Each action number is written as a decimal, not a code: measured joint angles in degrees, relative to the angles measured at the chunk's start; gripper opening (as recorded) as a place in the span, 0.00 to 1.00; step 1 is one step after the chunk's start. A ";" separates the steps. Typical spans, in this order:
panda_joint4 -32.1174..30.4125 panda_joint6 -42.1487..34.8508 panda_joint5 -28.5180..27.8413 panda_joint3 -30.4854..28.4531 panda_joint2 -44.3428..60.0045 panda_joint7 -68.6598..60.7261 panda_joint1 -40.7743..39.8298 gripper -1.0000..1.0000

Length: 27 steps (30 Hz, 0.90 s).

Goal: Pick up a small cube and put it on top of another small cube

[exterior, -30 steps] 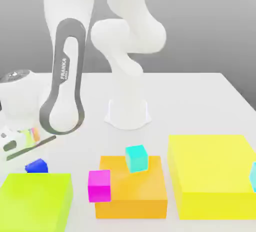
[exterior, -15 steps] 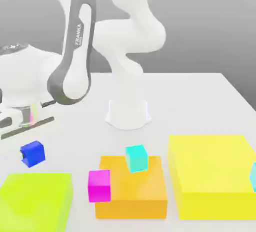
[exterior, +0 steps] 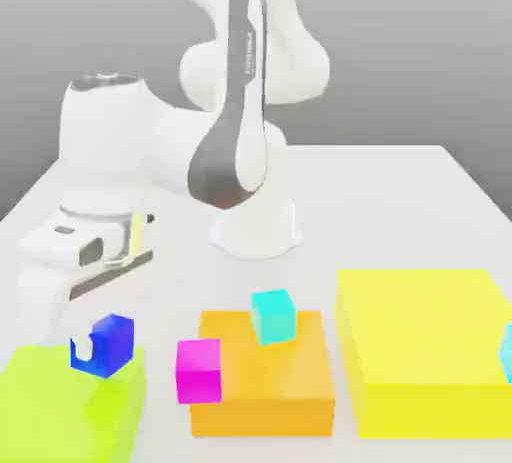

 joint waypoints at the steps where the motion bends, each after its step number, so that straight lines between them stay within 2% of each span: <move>1: 0.36 0.26 0.17 1.07 -0.08 -0.73 0.59 0.00; 5: 4.56 -5.25 6.12 8.91 1.25 -12.47 1.78 0.00; 10: 9.72 -14.26 6.47 15.40 2.37 -22.57 4.63 0.00; 16: 15.17 -24.46 1.11 20.94 2.29 -30.20 9.30 0.00; 26: 23.54 -39.56 -13.68 28.10 -0.32 -39.10 19.83 0.00; 27: 23.75 -39.11 -14.40 28.44 0.39 -39.79 20.46 0.00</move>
